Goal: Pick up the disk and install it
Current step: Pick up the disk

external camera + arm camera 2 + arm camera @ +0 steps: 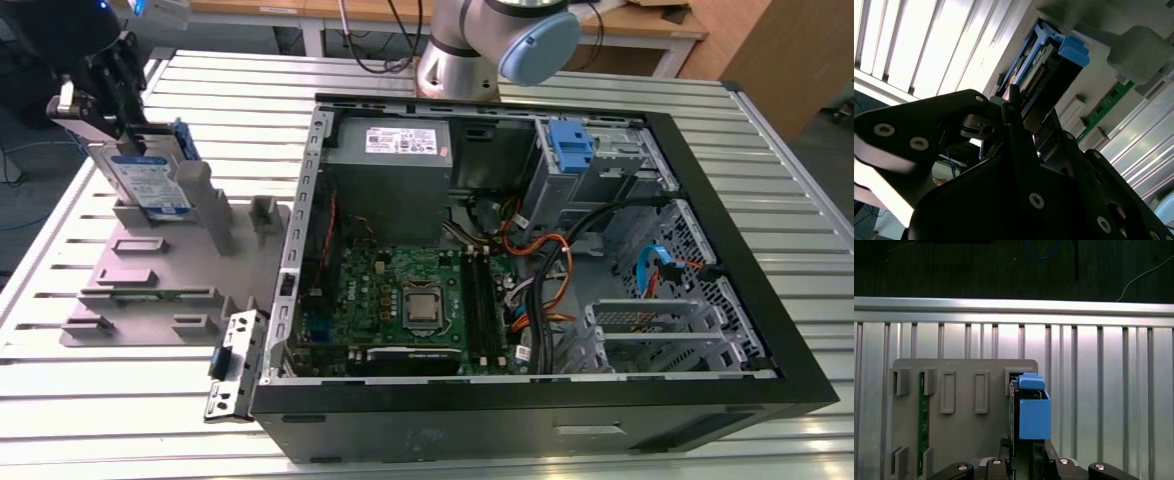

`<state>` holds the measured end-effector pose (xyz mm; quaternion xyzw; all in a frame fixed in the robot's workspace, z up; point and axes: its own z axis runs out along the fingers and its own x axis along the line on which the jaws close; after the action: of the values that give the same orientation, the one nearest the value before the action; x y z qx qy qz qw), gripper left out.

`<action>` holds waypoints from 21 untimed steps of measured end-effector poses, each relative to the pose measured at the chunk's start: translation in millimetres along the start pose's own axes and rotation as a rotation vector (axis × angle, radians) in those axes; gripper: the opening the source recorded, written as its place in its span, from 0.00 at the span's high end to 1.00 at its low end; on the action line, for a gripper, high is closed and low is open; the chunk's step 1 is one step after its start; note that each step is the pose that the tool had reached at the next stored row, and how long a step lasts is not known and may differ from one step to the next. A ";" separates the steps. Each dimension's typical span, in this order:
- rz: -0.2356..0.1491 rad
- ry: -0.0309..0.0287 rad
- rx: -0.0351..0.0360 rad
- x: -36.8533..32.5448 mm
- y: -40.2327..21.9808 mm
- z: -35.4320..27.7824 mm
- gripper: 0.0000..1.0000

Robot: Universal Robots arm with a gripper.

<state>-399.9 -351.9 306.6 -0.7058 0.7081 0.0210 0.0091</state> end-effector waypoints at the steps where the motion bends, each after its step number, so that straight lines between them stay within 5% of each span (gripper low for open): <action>1: 0.000 0.0000 -0.0001 0.0 0.0 -0.9 0.65; 12: 0.000 0.0001 -0.0002 -0.1 0.1 -3.7 0.65; 21: 0.000 0.0000 0.0001 -0.5 0.2 -12.8 0.65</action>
<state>-399.9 -352.0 319.4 -0.7058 0.7081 0.0210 0.0092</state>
